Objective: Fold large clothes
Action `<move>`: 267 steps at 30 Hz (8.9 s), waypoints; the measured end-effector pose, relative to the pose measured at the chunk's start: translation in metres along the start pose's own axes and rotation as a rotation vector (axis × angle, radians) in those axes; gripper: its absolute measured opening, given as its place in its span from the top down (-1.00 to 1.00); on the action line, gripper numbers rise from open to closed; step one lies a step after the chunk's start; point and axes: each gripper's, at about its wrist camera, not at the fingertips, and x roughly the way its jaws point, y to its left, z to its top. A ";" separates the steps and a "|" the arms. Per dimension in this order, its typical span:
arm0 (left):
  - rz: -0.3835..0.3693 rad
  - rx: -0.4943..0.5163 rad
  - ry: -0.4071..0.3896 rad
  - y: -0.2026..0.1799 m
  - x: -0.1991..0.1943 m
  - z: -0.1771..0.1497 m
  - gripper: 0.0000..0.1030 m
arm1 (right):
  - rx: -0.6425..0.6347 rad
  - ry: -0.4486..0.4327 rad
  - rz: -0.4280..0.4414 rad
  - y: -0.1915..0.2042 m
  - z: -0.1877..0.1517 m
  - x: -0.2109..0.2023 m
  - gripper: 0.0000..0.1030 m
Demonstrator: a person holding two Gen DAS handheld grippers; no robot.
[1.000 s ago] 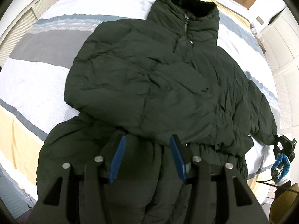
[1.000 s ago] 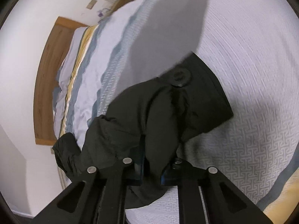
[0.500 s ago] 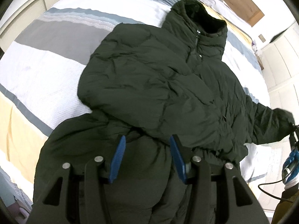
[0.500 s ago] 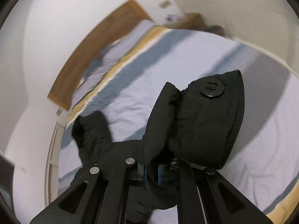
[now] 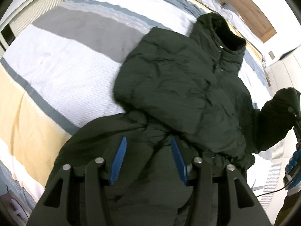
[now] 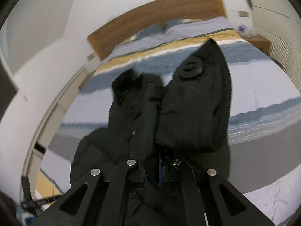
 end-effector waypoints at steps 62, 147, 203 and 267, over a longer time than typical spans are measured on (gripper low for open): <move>-0.003 0.487 0.034 -0.215 0.104 0.005 0.05 | -0.286 0.319 -0.086 -0.053 -0.139 0.069 -0.24; -0.038 0.548 -0.139 -0.107 0.080 0.074 0.04 | -0.086 0.310 -0.189 0.021 -0.133 0.072 -0.49; -0.274 0.264 0.040 -0.222 0.269 0.381 0.88 | 0.077 0.151 -0.021 -0.034 0.169 0.338 0.78; -0.435 0.464 -0.139 -0.196 0.031 0.206 0.46 | -0.158 0.031 0.151 0.084 0.043 0.072 -0.15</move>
